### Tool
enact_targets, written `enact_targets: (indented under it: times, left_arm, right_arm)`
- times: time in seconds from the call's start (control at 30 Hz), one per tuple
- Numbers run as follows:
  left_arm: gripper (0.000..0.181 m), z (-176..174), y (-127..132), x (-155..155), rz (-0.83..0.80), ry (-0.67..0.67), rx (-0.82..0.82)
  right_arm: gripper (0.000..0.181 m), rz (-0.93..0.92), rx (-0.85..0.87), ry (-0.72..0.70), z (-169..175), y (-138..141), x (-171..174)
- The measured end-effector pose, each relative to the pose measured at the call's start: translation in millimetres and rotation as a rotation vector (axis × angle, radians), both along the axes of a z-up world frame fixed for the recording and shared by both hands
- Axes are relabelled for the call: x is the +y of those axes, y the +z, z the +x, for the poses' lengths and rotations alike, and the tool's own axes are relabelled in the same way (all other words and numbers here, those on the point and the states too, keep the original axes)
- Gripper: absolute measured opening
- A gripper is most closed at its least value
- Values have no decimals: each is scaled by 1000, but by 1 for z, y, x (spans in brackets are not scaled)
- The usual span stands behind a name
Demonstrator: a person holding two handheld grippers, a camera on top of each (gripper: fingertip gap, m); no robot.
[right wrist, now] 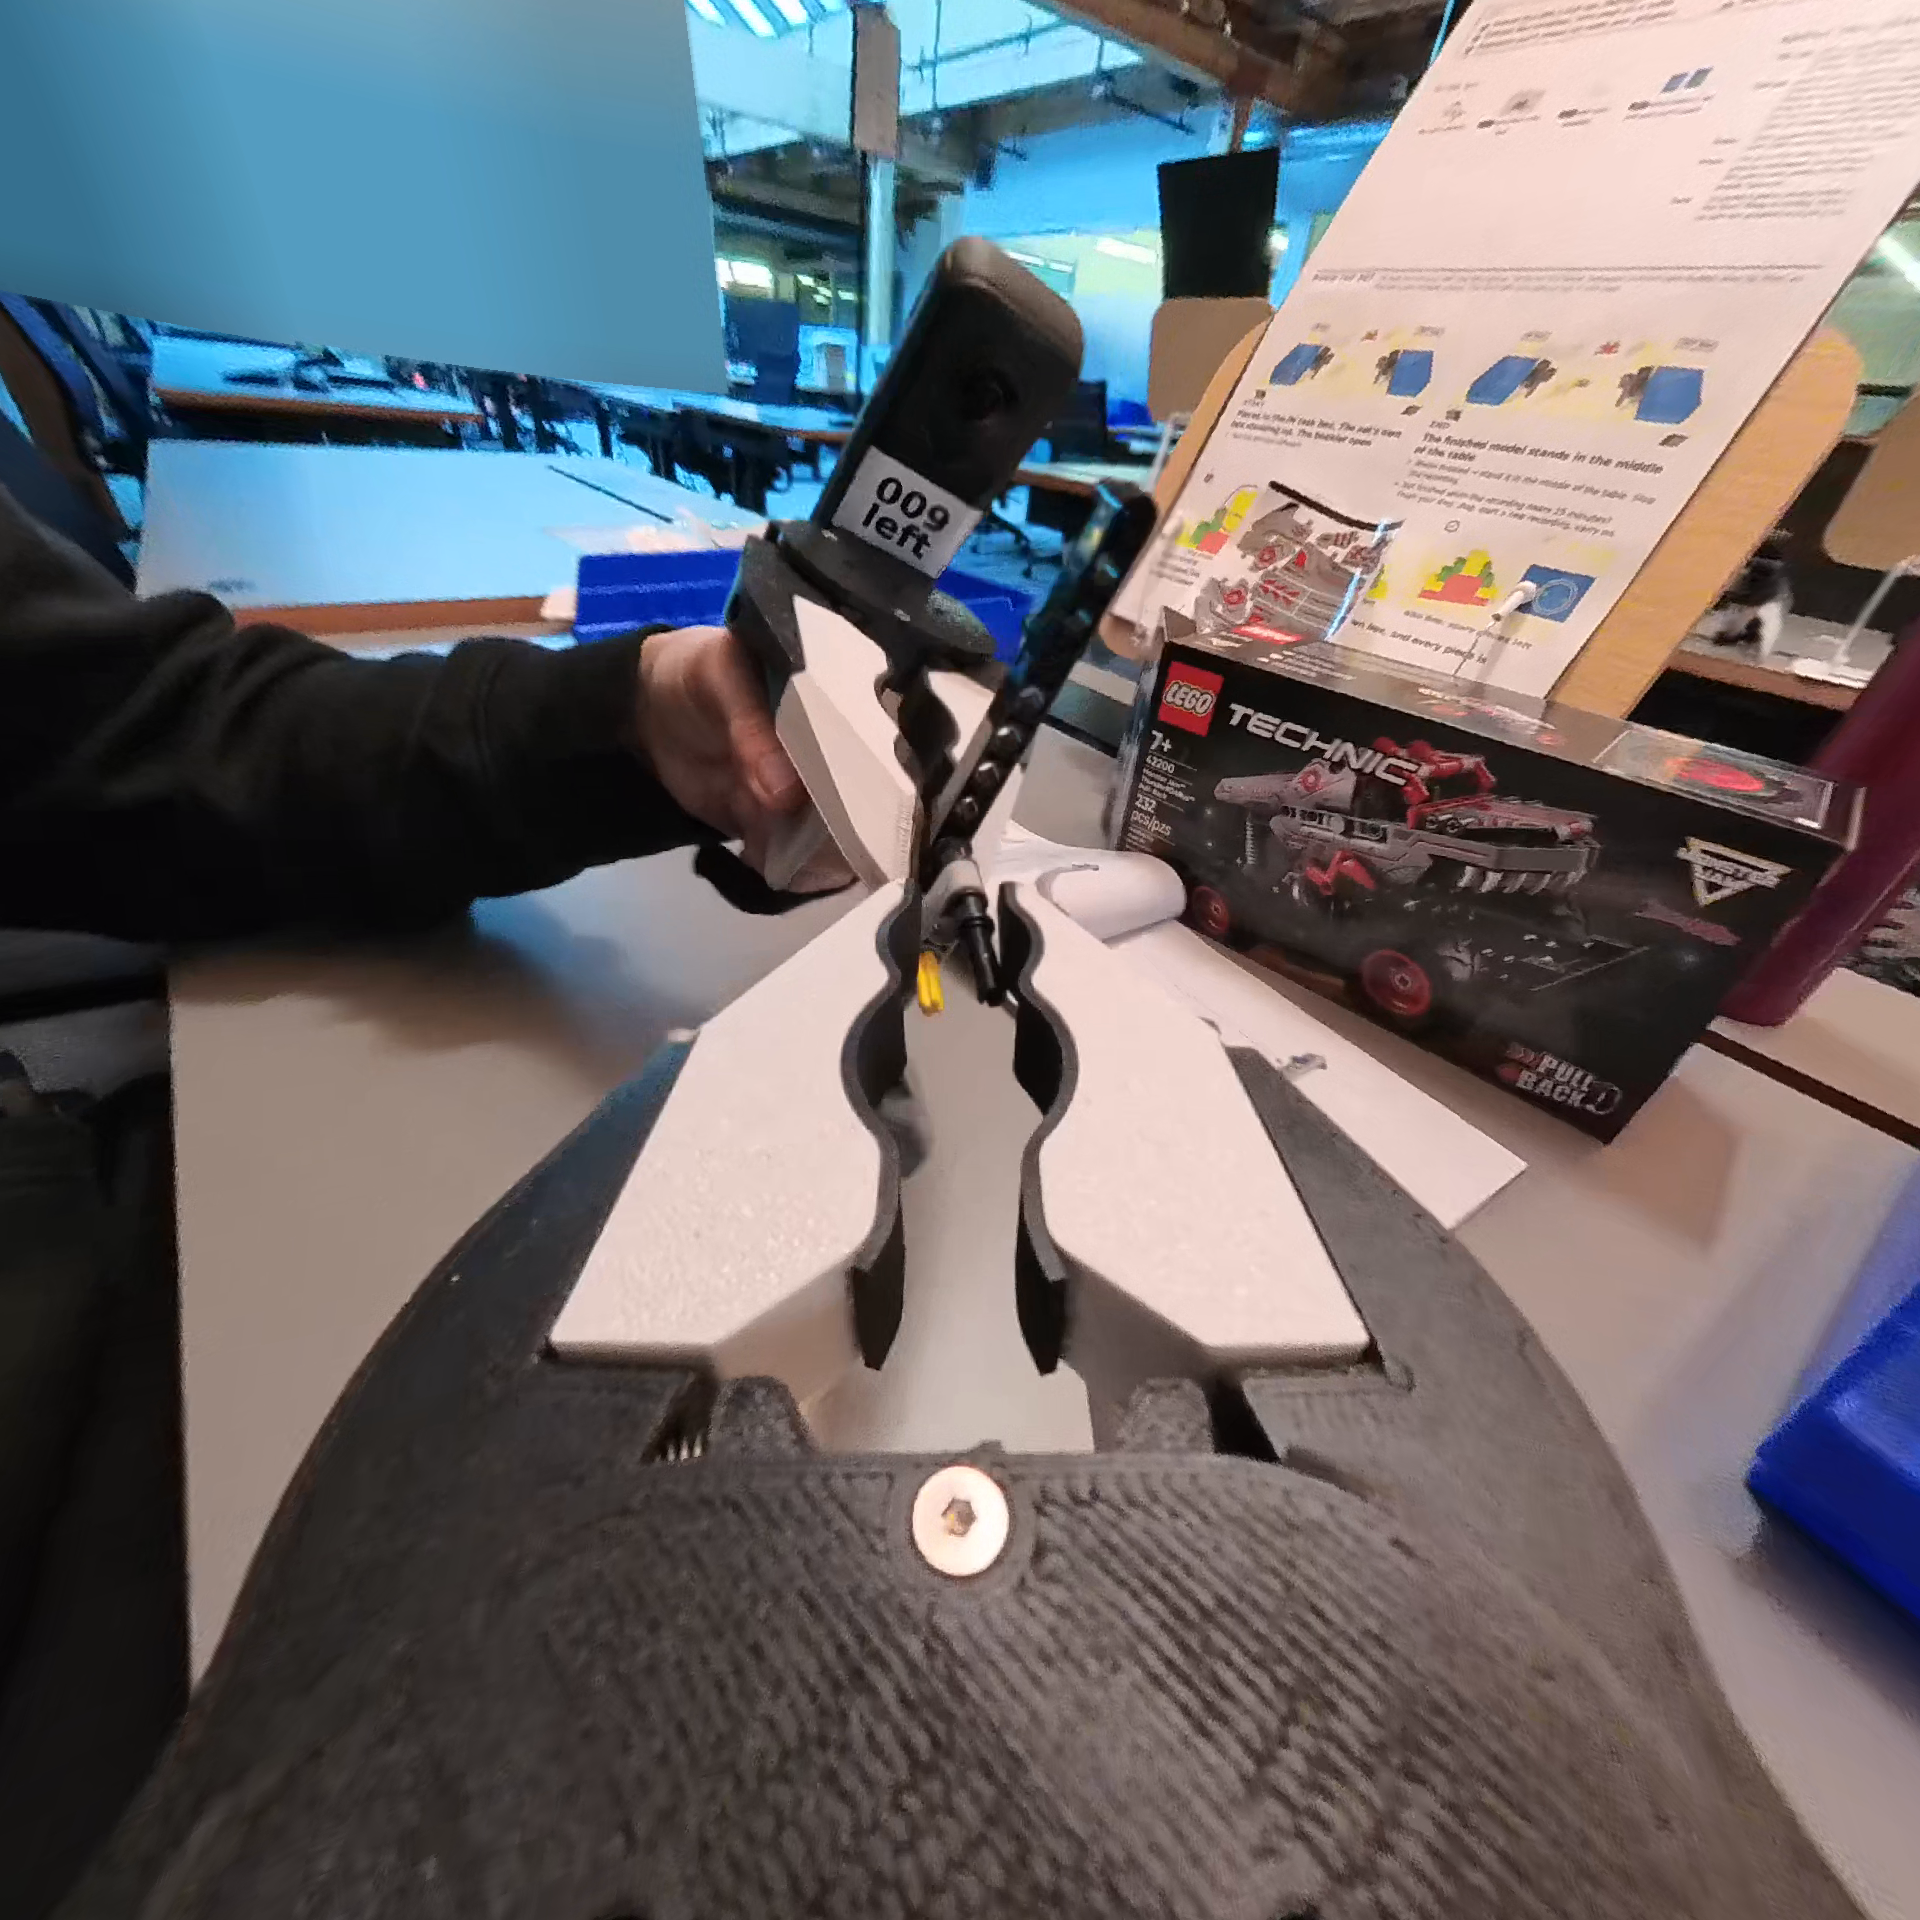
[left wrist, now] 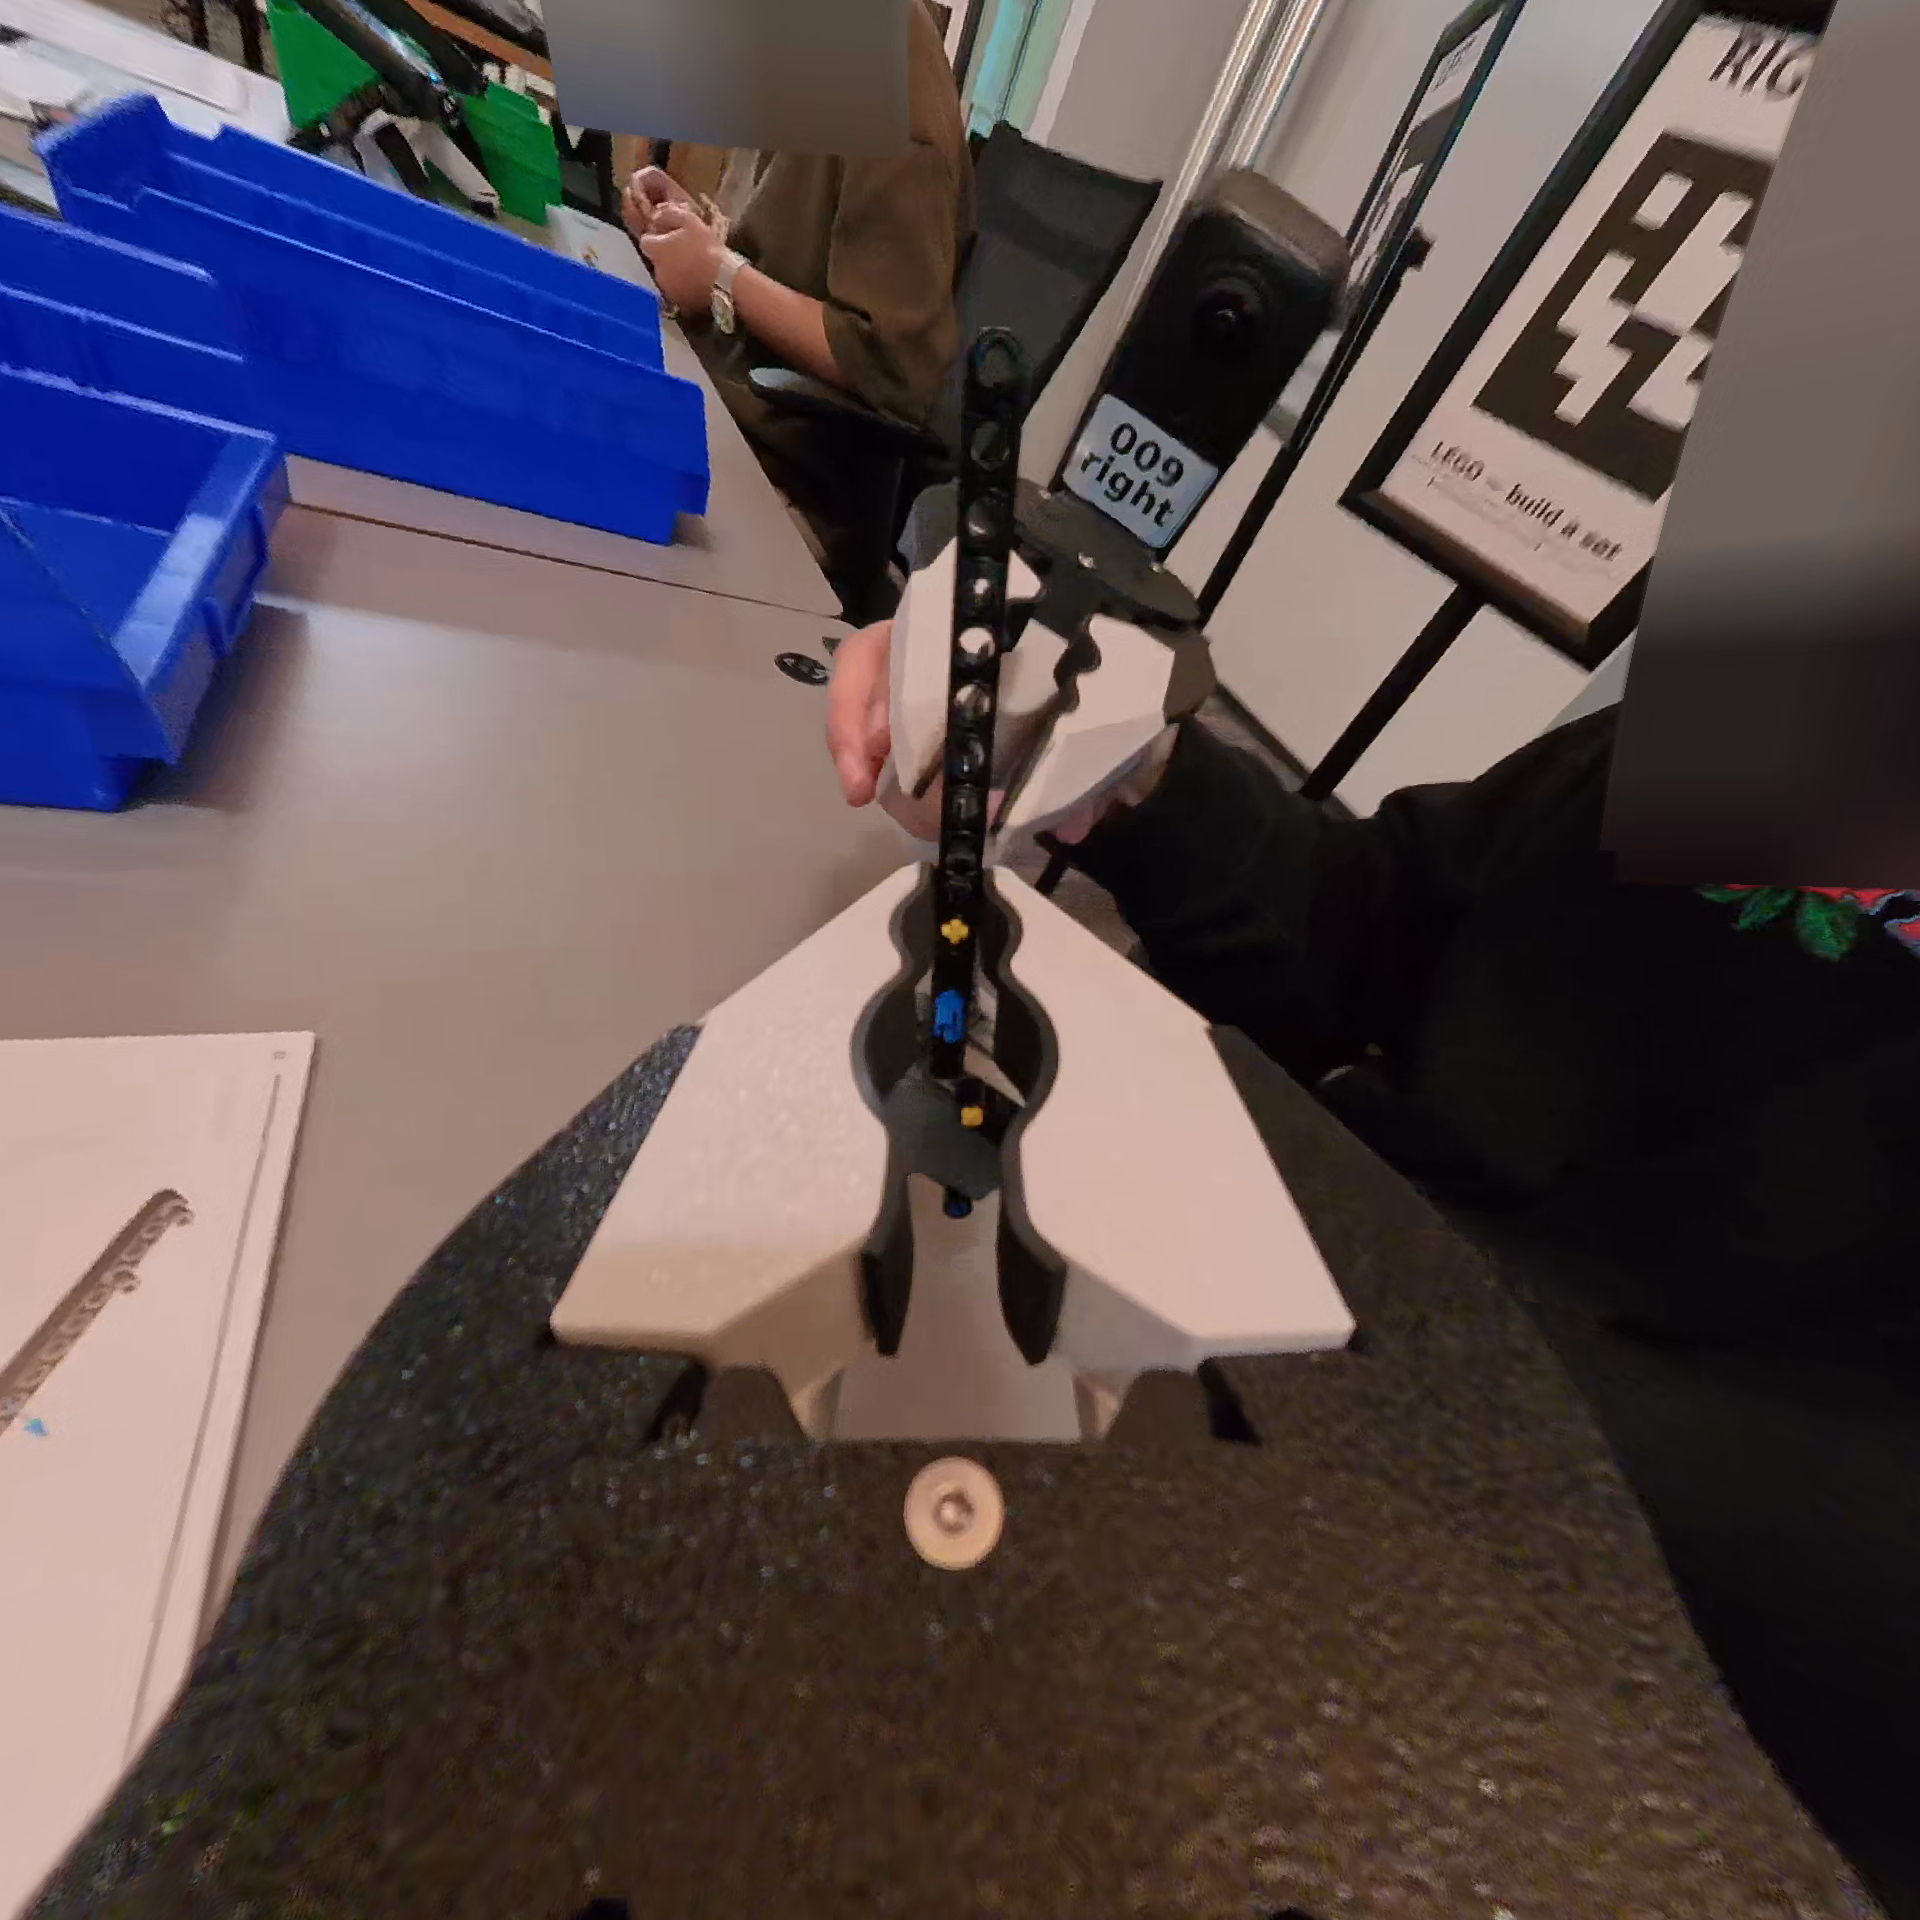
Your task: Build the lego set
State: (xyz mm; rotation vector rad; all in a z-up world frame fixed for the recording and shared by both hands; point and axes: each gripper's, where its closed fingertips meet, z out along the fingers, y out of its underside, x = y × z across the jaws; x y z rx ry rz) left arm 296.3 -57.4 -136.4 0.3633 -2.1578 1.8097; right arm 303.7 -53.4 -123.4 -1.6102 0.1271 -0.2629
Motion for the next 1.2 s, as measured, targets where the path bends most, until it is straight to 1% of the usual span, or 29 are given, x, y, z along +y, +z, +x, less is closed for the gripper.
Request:
enact_targets:
  times: [0.07,0.1,0.2,0.27,0.37,0.5,0.53,0.6,0.63,0.73,0.77,0.8,0.87,0.9,0.93,1.0,1.07,1.2]
  left_arm:
    - [5,0,-1,1,28,9,-58]
    - [5,-1,-2,1,39,9,-80]
    - [5,-1,-5,-1,72,13,-133]
    - [5,-5,-2,-3,48,4,-183]
    - [5,-11,2,-3,33,-21,-211]
    - [5,-3,-1,2,68,14,-258]
    - [5,-3,0,2,66,12,-266]
    - [4,-6,4,1,41,1,-254]
    - [5,-5,4,1,41,3,-254]
    - [5,-6,3,1,37,-4,-263]
    - [5,-6,5,1,32,-5,-262]
    - [5,-7,6,1,24,-9,-266]
    - [5,-7,6,1,24,-6,-266]
    - [5,-6,5,1,30,-8,-265]
    - [5,-7,5,2,25,-10,-264]
    - [5,-6,7,2,20,-4,-264]
    - [5,-6,5,3,26,-9,-278]
    - [5,-7,9,3,-1,-16,-275]
  right_arm:
    - [5,31,21,8,-1,5,-2]
    - [6,34,25,19,-2,5,-1]
    - [0,3,29,46,-5,3,-3]
    - [0,19,30,72,-10,6,-2]
    - [0,48,48,66,-8,9,-1]
    - [0,90,129,107,-10,12,-8]
    - [8,103,130,90,-8,14,-10]
    - [2,84,142,98,-9,10,-8]
    - [6,70,140,91,-8,8,-7]
    - [0,67,148,92,-8,6,-7]
    - [1,77,151,96,-8,7,-7]
    - [6,76,151,93,-7,7,-7]
    - [12,37,136,82,-6,1,-6]
    - [10,47,131,90,-8,3,-6]
    - [4,68,135,99,-9,6,-6]
    - [4,86,146,101,-8,8,-5]
    - [4,65,163,113,-10,4,-5]
    - [5,72,155,118,-11,6,-5]
